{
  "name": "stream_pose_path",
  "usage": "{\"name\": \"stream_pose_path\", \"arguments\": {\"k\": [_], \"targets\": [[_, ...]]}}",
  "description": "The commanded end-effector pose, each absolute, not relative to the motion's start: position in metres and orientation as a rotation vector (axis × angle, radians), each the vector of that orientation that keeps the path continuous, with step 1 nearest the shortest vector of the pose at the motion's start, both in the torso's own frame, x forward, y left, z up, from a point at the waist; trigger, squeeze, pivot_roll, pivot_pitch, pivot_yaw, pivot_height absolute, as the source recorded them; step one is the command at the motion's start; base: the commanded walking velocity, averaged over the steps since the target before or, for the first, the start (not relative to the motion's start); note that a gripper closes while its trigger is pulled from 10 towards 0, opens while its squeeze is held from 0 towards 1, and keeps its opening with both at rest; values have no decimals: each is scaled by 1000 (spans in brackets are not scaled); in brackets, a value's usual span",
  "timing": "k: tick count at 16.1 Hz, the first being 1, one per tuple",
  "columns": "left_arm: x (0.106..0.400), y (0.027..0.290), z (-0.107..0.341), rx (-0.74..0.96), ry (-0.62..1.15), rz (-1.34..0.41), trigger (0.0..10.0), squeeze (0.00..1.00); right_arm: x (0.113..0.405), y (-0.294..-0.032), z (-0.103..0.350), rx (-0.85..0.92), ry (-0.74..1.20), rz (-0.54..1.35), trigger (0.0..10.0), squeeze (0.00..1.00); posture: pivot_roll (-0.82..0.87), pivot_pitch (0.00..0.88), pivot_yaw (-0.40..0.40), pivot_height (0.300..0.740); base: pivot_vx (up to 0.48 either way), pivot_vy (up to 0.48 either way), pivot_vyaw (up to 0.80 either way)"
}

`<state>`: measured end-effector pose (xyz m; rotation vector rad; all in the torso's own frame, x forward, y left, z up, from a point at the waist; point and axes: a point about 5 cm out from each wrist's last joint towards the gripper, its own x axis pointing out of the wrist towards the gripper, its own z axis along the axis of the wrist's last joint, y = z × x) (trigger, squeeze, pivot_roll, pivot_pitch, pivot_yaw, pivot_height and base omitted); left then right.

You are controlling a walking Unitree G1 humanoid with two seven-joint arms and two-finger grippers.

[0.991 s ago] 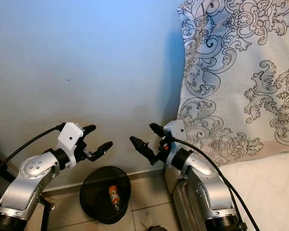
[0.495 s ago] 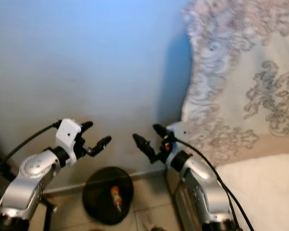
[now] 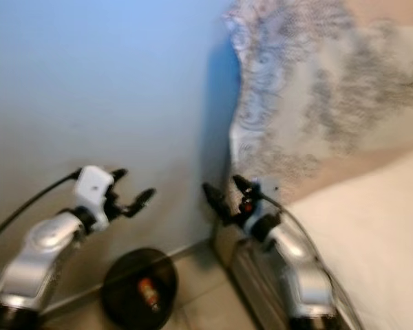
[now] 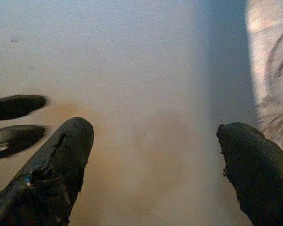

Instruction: Clean up the room

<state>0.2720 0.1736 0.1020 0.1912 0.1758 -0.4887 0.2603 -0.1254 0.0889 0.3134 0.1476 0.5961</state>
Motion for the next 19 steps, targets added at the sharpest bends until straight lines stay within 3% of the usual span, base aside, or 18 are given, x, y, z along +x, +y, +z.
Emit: {"name": "stream_pose_path", "arguments": {"k": [1,7,13,19], "targets": [[273,170,102,189,173,-482,10000,0,260,-132,89,297,150,571,10000,0,56,0,-4,740,0,0,-750],[278,164,104,157,114,-398,10000,0,258,-132,89,271,126,514,10000,0,30,0,-5,740,0,0,-754],[275,168,101,160,114,-327,10000,0,267,-144,94,226,70,305,10000,0,37,0,-11,740,0,0,-720],[283,175,105,173,109,-281,10000,0,272,-141,90,201,74,184,10000,0,52,0,-11,740,0,0,0]]}}
